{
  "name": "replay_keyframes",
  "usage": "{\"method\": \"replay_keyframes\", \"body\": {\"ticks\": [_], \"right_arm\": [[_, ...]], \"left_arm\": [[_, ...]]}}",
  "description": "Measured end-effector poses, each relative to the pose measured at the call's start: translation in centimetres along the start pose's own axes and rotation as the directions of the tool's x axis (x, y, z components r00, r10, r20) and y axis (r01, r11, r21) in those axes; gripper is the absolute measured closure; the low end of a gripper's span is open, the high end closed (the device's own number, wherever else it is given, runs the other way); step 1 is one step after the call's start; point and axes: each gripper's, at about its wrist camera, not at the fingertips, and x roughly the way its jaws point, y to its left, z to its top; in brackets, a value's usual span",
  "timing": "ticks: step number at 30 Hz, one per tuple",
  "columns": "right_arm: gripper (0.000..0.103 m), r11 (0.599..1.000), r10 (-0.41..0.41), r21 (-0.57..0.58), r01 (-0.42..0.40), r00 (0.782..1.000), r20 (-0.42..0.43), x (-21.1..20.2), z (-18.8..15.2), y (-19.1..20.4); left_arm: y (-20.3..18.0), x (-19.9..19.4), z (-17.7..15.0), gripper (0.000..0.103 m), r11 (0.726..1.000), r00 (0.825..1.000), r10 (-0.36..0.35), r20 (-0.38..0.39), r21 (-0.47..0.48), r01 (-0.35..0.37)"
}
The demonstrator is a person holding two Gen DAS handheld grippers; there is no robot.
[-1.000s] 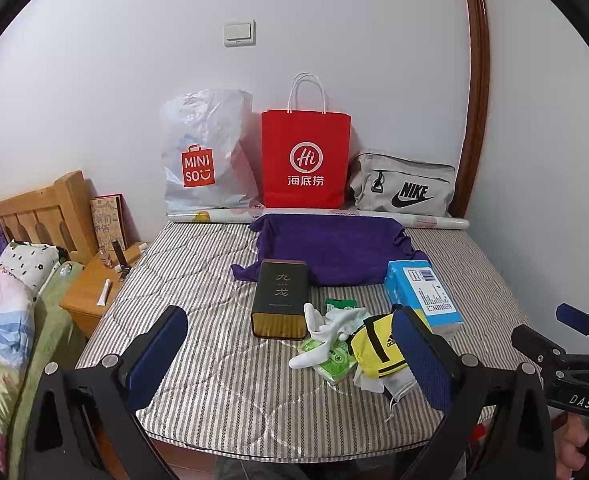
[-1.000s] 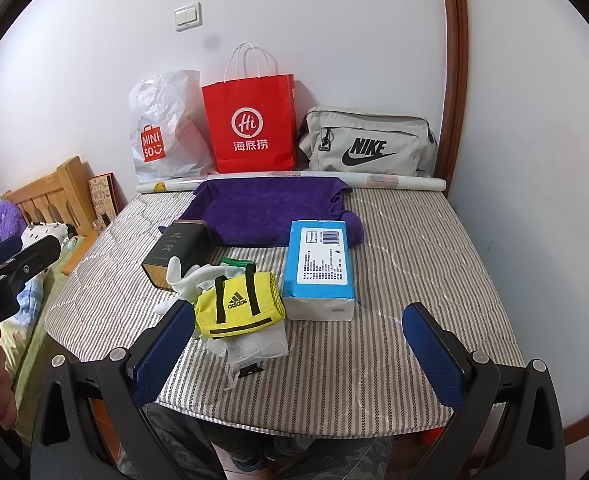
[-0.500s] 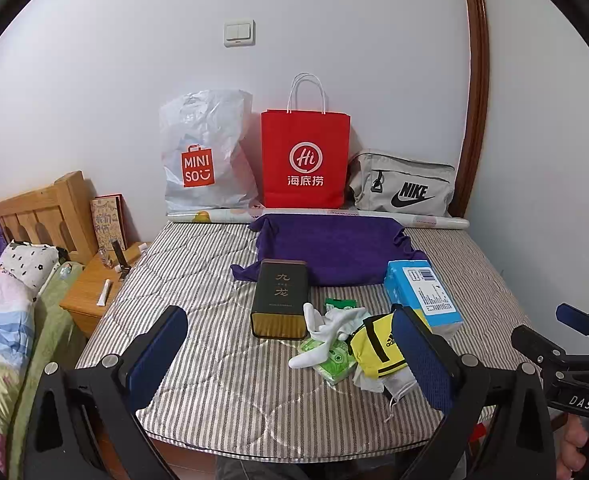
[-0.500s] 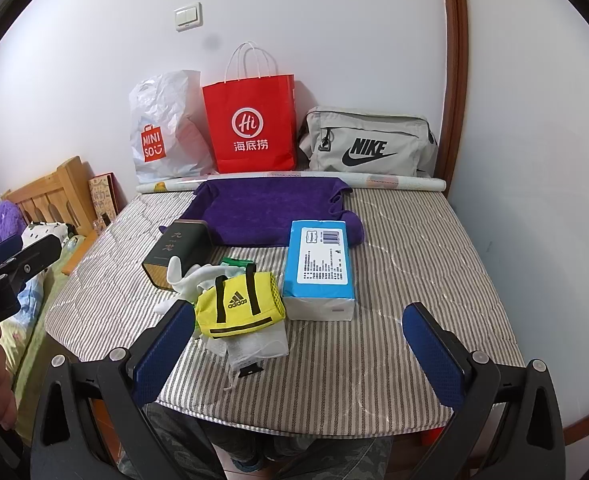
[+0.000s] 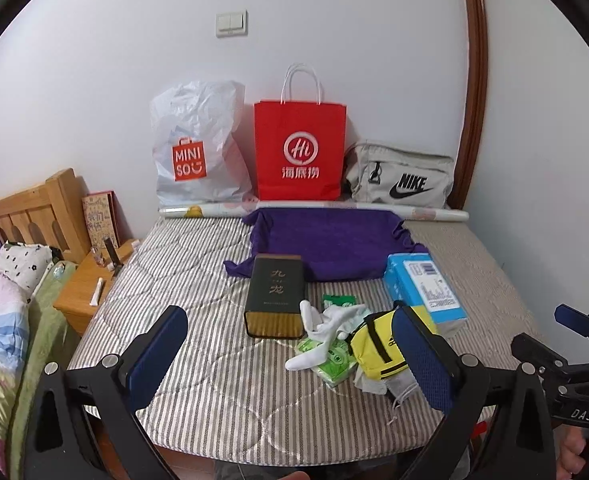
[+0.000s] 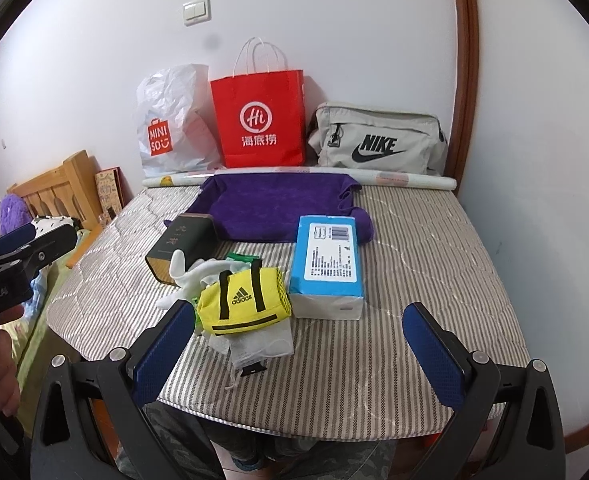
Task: Organize soft objects
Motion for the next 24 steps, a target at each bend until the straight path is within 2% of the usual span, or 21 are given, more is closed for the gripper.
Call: {"method": "replay_keyframes", "body": {"ticks": [5, 6, 9, 11, 15, 18, 22, 24], "right_arm": [[0.001, 1.0, 0.018, 0.008, -0.018, 0.999, -0.047, 2.7, -0.8, -0.3], [0.001, 1.0, 0.018, 0.004, -0.018, 0.998, -0.055, 3.2, -1.0, -0.3], [0.001, 1.0, 0.022, -0.012, -0.023, 0.997, -0.071, 4.8, -1.4, -0.1], [0.001, 0.999, 0.031, -0.018, -0.033, 0.996, -0.079, 5.9, -1.5, 0.0], [0.001, 0.996, 0.05, -0.065, -0.056, 0.995, -0.09, 7.9, -1.7, 1.0], [0.001, 0.993, 0.039, -0.104, -0.05, 0.994, -0.102, 9.1, -1.9, 1.5], [0.001, 0.995, 0.046, -0.084, -0.057, 0.991, -0.129, 10.2, -2.6, 0.7], [0.001, 0.996, 0.049, -0.071, -0.059, 0.989, -0.139, 10.5, -2.9, 0.1]], "left_arm": [[0.9, 3.2, -1.1, 0.001, 1.0, 0.995, 0.013, -0.096, -0.015, -0.015], [1.0, 3.7, -1.3, 0.001, 1.0, 0.996, 0.003, -0.086, -0.025, -0.005], [1.2, 5.3, -2.0, 0.001, 0.999, 0.991, -0.024, -0.132, -0.036, 0.02], [1.4, 6.5, -2.4, 0.001, 0.999, 0.99, -0.012, -0.141, -0.037, 0.006], [1.8, 7.6, -3.2, 0.001, 0.998, 0.982, -0.032, -0.185, -0.057, 0.022], [1.1, 8.8, -3.7, 0.001, 0.996, 0.974, -0.08, -0.212, -0.059, 0.069], [-0.8, 10.7, -4.8, 0.001, 0.982, 0.946, -0.191, -0.262, -0.051, 0.184], [-1.5, 11.4, -5.3, 0.001, 0.976, 0.936, -0.216, -0.277, -0.032, 0.216]]}}
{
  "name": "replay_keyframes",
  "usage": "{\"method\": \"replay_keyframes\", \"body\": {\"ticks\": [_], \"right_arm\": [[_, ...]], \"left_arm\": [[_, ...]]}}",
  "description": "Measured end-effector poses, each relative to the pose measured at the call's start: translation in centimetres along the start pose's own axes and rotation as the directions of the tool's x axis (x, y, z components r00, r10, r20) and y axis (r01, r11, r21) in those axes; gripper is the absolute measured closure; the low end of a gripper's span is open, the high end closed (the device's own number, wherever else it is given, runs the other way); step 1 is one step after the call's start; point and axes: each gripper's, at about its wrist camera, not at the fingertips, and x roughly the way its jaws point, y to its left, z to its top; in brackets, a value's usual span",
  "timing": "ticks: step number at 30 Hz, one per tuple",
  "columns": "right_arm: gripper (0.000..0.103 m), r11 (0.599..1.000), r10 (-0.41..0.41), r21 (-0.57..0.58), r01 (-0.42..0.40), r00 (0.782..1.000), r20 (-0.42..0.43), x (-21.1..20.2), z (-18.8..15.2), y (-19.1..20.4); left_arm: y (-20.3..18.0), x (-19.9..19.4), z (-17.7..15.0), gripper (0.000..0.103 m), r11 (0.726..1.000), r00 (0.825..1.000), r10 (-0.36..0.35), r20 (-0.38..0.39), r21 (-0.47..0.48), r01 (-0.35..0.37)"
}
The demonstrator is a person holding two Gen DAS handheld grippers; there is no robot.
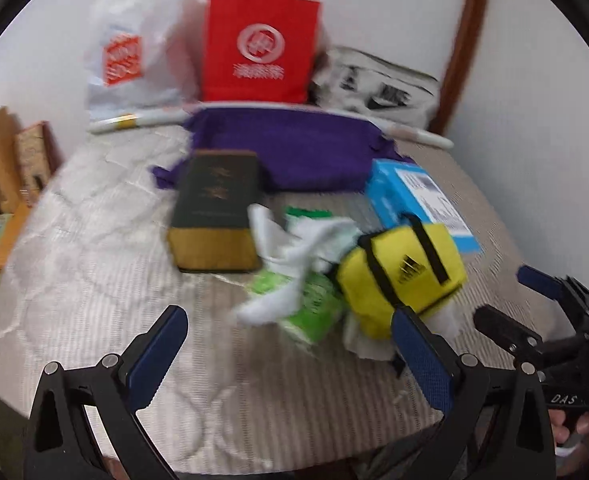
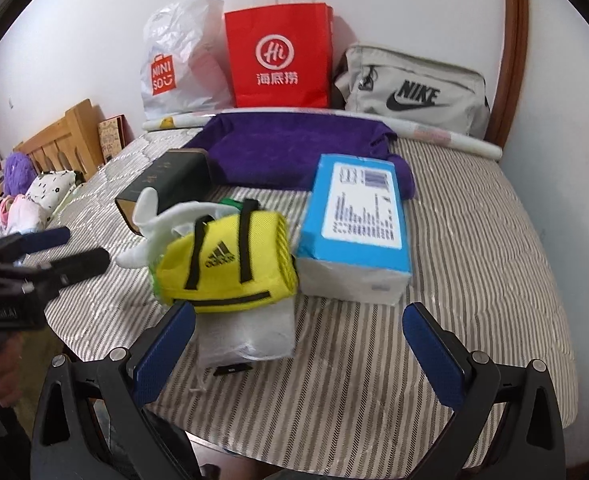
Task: Organize soft objects
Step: 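Reach the left tool to the yellow Adidas pouch and grasp it, then grasp the clear mesh bag with the right tool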
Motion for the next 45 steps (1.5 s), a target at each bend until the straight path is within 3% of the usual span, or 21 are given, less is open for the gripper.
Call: {"method": "replay_keyframes", "body": {"ticks": [3, 5, 7, 15, 17, 21, 23, 26, 35, 42, 45], "right_arm": [[0.001, 1.0, 0.007, 0.006, -0.007, 1.0, -0.015, 0.5, -0.7, -0.8], [0.001, 1.0, 0.002, 0.01, -0.002, 1.0, -0.025, 0.8, -1.1, -1.4], [0.001, 1.0, 0.005, 0.017, -0.004, 0.999, -0.035, 1.2, -1.4, -1.9], [0.001, 0.996, 0.03, 0.082, -0.025, 0.998, -0.059, 2.4, -1.9, -3.9], [0.001, 0.994, 0.051, 0.096, -0.045, 0.997, -0.063, 2.7, -1.8, -4.0], [0.001, 0.994, 0.069, 0.088, -0.062, 0.995, -0.073, 3.3, -1.9, -3.6], [0.001, 0.994, 0.077, 0.084, -0.071, 0.995, -0.07, 3.3, -1.9, -3.4], [0.001, 0.991, 0.102, 0.09, -0.096, 0.993, -0.067, 3.5, -1.7, -3.0], [0.001, 0.992, 0.114, 0.055, -0.11, 0.991, -0.069, 4.4, -1.1, -1.3], [0.004, 0.993, 0.12, 0.023, -0.119, 0.99, -0.076, 5.3, -0.5, 0.1], [0.028, 0.993, 0.12, 0.0, -0.12, 0.99, -0.075, 5.6, -0.3, 0.7]], "left_arm": [[-0.6, 1.5, -0.2, 0.009, 0.998, 0.999, -0.051, -0.019, 0.021, 0.051], [-0.9, 2.2, -0.1, 0.026, 0.995, 0.995, -0.094, -0.026, 0.009, 0.095], [-0.8, 3.0, -0.1, 0.036, 0.991, 0.99, -0.133, -0.041, 0.003, 0.133], [-1.9, 5.7, 0.3, 0.039, 0.989, 0.987, -0.143, -0.074, 0.017, 0.145], [-2.4, 6.1, 0.4, 0.058, 0.984, 0.981, -0.177, -0.084, 0.014, 0.179], [-2.8, 6.4, 0.6, 0.073, 0.979, 0.976, -0.199, -0.09, 0.022, 0.202], [-2.3, 5.9, 0.7, 0.091, 0.975, 0.972, -0.222, -0.075, -0.002, 0.222], [-1.4, 5.2, 0.9, 0.092, 0.965, 0.963, -0.262, -0.062, -0.02, 0.261], [0.2, 2.8, 1.7, 0.093, 0.962, 0.963, -0.27, 0.001, -0.032, 0.27], [2.8, 0.9, 2.3, 0.093, 0.97, 0.971, -0.23, 0.062, -0.066, 0.234], [4.1, 0.6, 2.3, 0.093, 0.972, 0.975, -0.211, 0.07, -0.09, 0.217]]}}
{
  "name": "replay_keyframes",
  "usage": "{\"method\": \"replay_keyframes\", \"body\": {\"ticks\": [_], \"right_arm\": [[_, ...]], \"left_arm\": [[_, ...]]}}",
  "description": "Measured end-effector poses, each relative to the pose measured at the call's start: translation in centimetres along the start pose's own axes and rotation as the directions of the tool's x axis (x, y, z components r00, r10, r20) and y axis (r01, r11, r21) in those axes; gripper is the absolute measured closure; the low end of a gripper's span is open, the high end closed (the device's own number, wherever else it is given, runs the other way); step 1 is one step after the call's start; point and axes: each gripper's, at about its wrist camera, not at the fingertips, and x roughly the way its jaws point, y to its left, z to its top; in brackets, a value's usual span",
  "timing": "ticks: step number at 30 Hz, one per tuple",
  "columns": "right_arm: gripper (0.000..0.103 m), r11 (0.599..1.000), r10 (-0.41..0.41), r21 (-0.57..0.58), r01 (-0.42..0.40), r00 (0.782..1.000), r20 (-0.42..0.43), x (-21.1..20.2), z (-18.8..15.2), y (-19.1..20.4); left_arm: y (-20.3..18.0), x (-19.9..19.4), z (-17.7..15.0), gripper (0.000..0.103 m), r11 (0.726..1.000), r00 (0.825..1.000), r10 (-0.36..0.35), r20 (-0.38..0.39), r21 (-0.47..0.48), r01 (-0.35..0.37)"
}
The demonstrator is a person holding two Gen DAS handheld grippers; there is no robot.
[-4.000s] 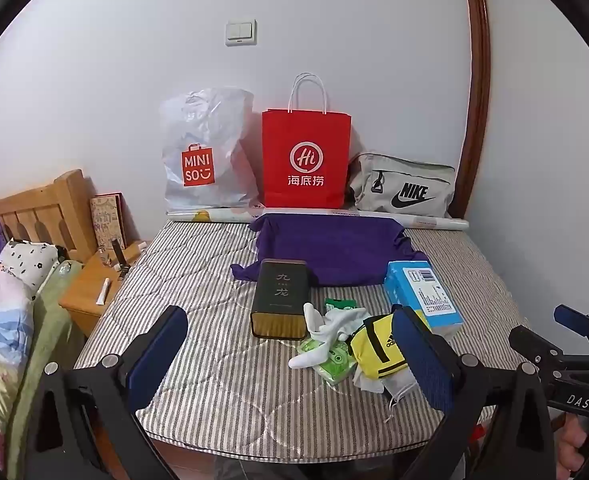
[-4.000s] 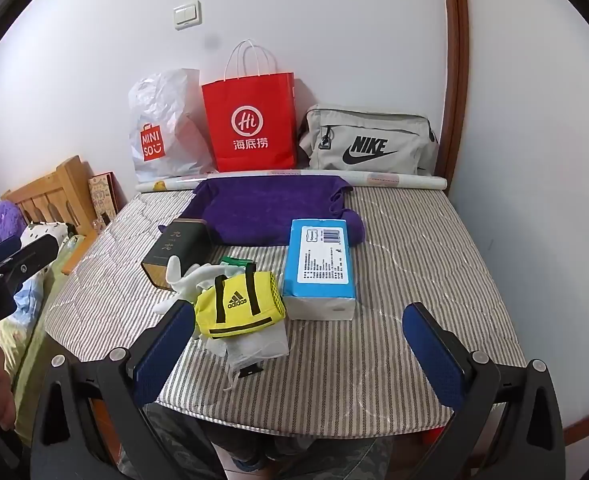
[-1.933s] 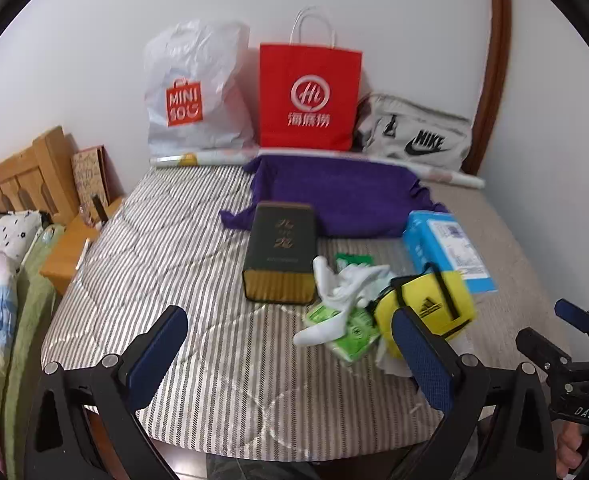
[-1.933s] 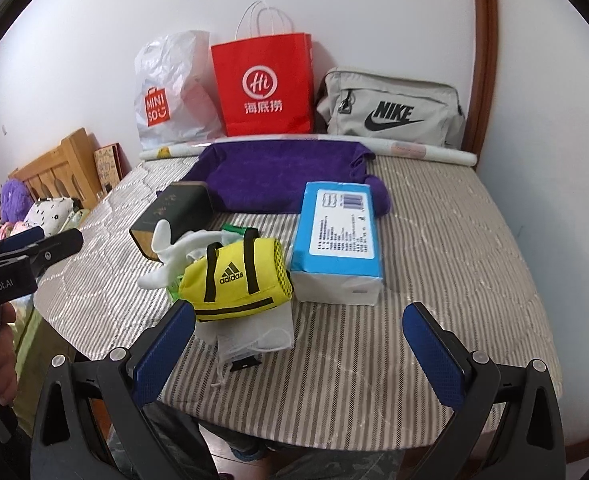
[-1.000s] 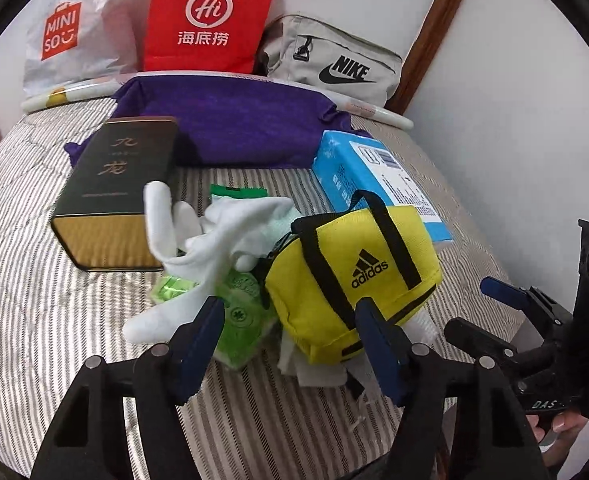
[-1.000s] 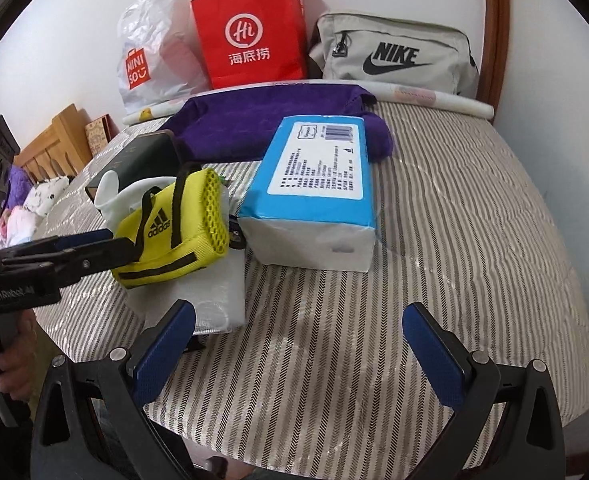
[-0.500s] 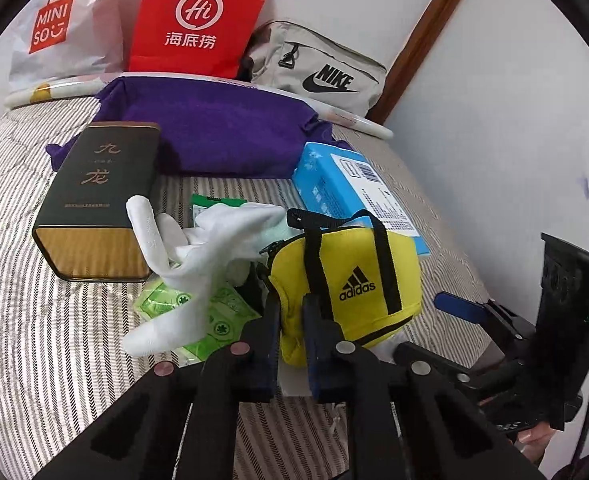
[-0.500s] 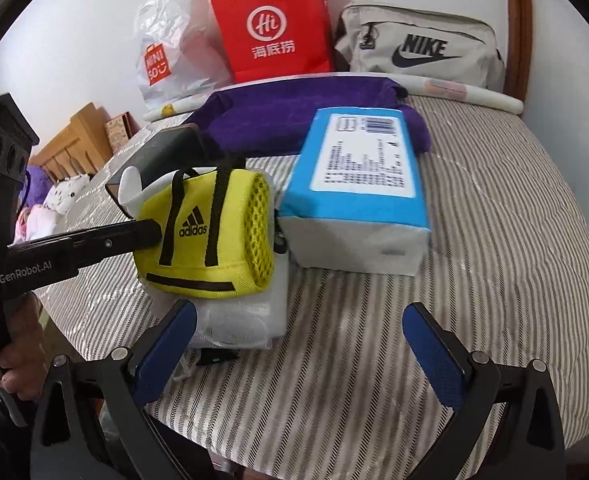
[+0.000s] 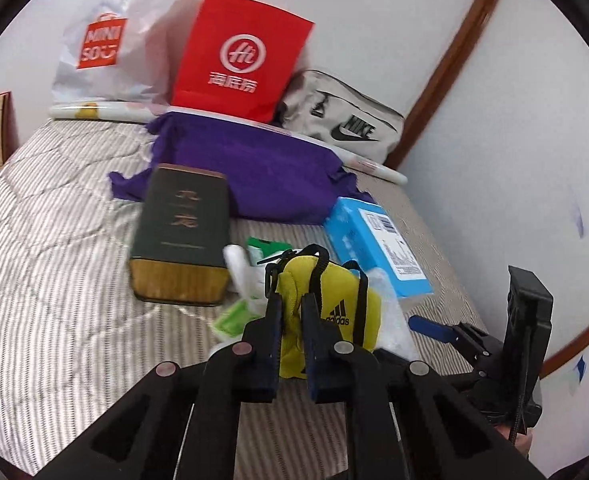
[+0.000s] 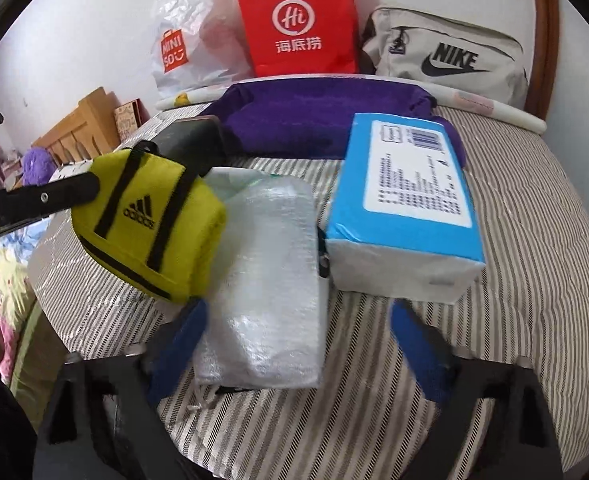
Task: Organize soft objects
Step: 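Grasp the clear mesh bag with the right tool, then carry the pouch onto the purple towel with left tool while right lays mesh bag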
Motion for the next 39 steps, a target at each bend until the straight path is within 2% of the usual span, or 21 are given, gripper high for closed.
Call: {"method": "replay_keyframes", "body": {"ticks": [1, 2, 3, 4, 7, 9, 12, 19, 22, 25, 28, 29, 31, 35, 39], "right_arm": [[0.043, 1.0, 0.003, -0.005, -0.003, 1.0, -0.002, 0.1, 0.1, 0.1], [0.053, 1.0, 0.01, -0.008, -0.01, 1.0, -0.002, 0.1, 0.1, 0.1], [0.06, 0.999, 0.036, -0.012, -0.035, 0.999, 0.008, -0.1, 0.0, 0.2], [0.073, 0.999, 0.048, -0.016, -0.048, 0.999, 0.015, -0.2, 0.1, 0.3], [0.084, 0.998, 0.047, -0.048, -0.045, 0.998, 0.049, -1.5, 0.1, 0.8], [0.085, 0.997, 0.041, -0.066, -0.036, 0.996, 0.08, -2.4, 0.0, 1.0], [0.089, 0.998, 0.041, -0.058, -0.036, 0.996, 0.082, -3.3, -0.4, 0.4], [0.092, 0.999, 0.032, -0.013, -0.031, 0.995, 0.097, -5.7, -2.0, -2.2], [0.093, 1.0, 0.001, -0.023, 0.001, 0.996, 0.09, -5.9, -2.8, -3.1], [0.092, 1.0, -0.001, 0.022, -0.001, 0.998, 0.068, -5.2, -3.5, -4.5], [0.093, 0.999, -0.027, 0.047, 0.025, 0.999, 0.029, -3.9, -4.2, -5.4], [0.093, 0.999, -0.025, 0.048, 0.024, 0.999, 0.023, -3.7, -4.3, -5.5], [0.093, 0.999, -0.012, 0.052, 0.011, 1.0, 0.02, -3.4, -4.4, -5.5], [0.094, 0.999, 0.008, 0.032, -0.01, 0.999, 0.042, -4.1, -4.1, -4.9], [0.095, 1.0, 0.004, 0.03, -0.006, 0.998, 0.061, -4.9, -3.7, -4.7]], "left_arm": [[0.3, -0.1, 0.0, 0.093, 1.0, 1.0, 0.011, 0.003, -0.003, -0.011], [0.6, 0.0, 0.0, 0.093, 1.0, 1.0, 0.027, 0.004, -0.004, -0.027], [0.8, -0.1, 0.0, 0.093, 0.999, 0.999, 0.033, 0.005, -0.006, -0.033], [1.1, 0.0, -0.1, 0.093, 0.999, 0.999, 0.034, 0.002, -0.008, -0.034], [1.7, 0.3, -0.4, 0.093, 0.999, 0.999, 0.032, -0.01, -0.016, -0.032], [2.0, 0.7, -0.7, 0.093, 0.999, 0.999, 0.034, -0.019, -0.023, -0.035], [2.5, 1.4, -1.1, 0.093, 0.998, 0.998, 0.052, -0.031, -0.029, -0.053], [3.3, 3.4, -2.1, 0.093, 0.997, 0.996, 0.027, -0.081, -0.063, -0.032], [3.5, 4.1, -2.3, 0.086, 0.997, 0.995, 0.019, -0.093, -0.066, -0.026], [3.8, 4.8, -2.6, 0.075, 0.995, 0.994, 0.006, -0.107, -0.096, -0.016], [3.9, 4.9, -2.7, 0.077, 0.995, 0.996, -0.008, -0.09, -0.102, -0.002], [3.8, 4.9, -2.6, 0.088, 0.996, 0.996, -0.019, -0.09, -0.094, 0.01], [3.7, 4.6, -2.5, 0.093, 0.996, 0.996, -0.034, -0.083, -0.087, 0.027], [3.6, 3.3, -2.1, 0.093, 0.994, 0.996, -0.059, -0.061, -0.092, 0.053], [3.2, 1.7, -1.8, 0.093, 0.997, 0.998, -0.045, -0.037, -0.07, 0.042]]}}
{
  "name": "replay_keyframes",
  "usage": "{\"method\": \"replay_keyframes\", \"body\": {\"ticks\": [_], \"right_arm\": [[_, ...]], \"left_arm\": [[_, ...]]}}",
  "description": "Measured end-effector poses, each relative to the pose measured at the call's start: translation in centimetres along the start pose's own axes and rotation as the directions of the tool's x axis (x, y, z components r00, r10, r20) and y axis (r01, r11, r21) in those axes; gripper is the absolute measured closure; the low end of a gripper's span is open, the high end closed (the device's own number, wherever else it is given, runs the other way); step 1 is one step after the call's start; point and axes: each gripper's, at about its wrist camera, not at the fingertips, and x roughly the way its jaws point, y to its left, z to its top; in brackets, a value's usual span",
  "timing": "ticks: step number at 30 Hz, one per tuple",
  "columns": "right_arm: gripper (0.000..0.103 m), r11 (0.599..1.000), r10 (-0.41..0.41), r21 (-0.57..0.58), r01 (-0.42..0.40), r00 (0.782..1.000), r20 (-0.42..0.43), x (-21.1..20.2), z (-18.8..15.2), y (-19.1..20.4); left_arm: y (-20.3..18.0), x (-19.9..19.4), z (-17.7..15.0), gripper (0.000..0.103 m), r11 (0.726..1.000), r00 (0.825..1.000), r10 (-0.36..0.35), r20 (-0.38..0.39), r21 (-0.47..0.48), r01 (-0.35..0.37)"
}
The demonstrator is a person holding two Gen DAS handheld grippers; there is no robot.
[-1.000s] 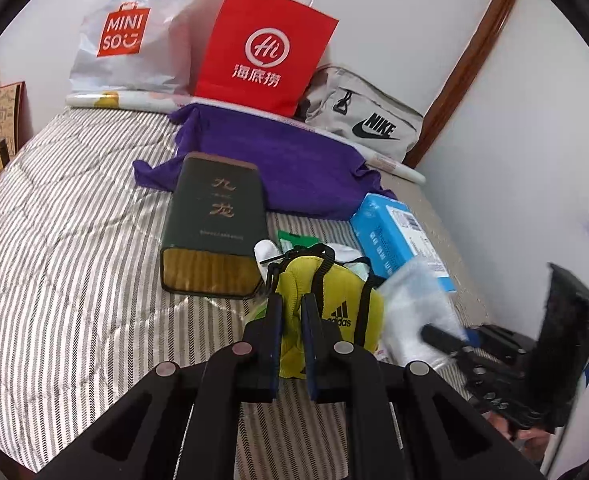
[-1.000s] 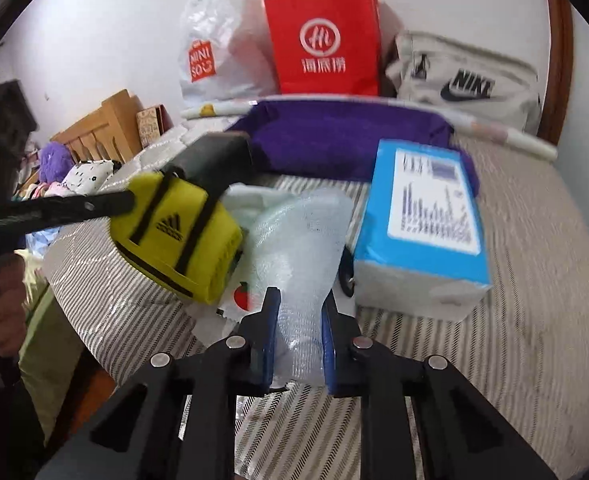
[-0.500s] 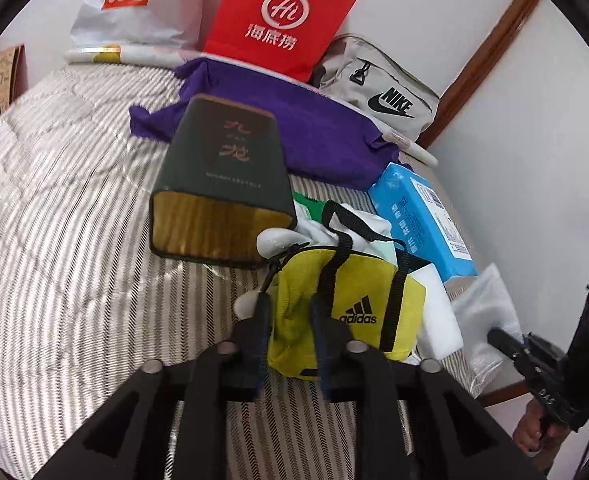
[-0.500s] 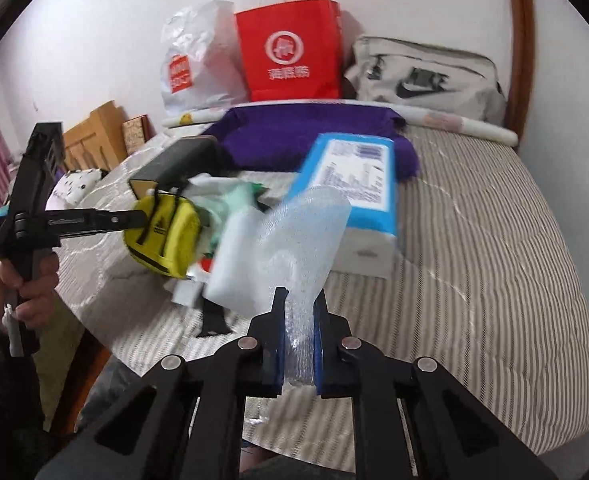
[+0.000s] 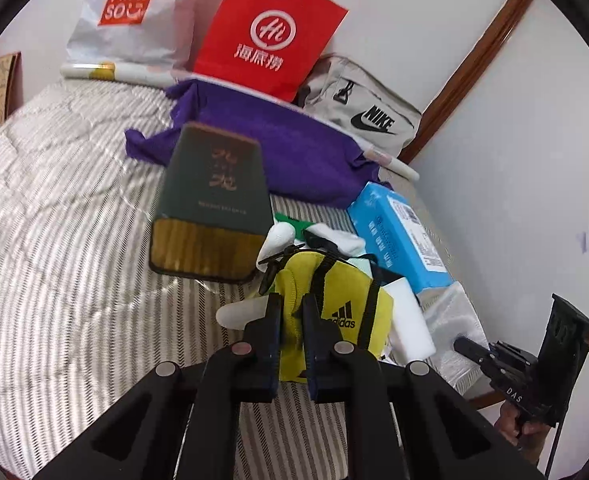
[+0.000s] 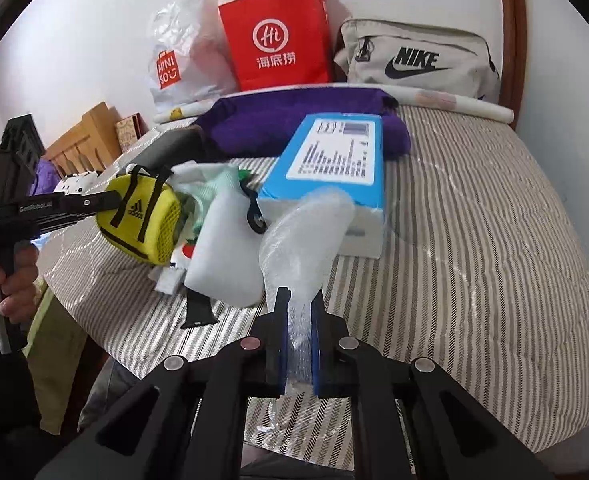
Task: Organize soft objects
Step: 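Carry the pouch onto the purple towel with left tool while right lays mesh bag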
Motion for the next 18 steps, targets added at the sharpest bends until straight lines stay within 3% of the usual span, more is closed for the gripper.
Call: {"method": "replay_keyframes", "body": {"ticks": [9, 18], "right_arm": [[0.096, 1.0, 0.0, 0.005, 0.0, 0.999, 0.042, -2.4, 1.6, 0.7], [0.096, 1.0, -0.003, 0.011, 0.002, 0.999, 0.047, -2.4, 5.7, 1.1]], "left_arm": [[-0.1, -3.7, 0.8, 0.093, 1.0, 0.999, 0.011, 0.05, 0.001, -0.011], [0.1, -5.2, 3.6, 0.093, 0.997, 0.994, 0.075, 0.08, -0.026, -0.073]]}}
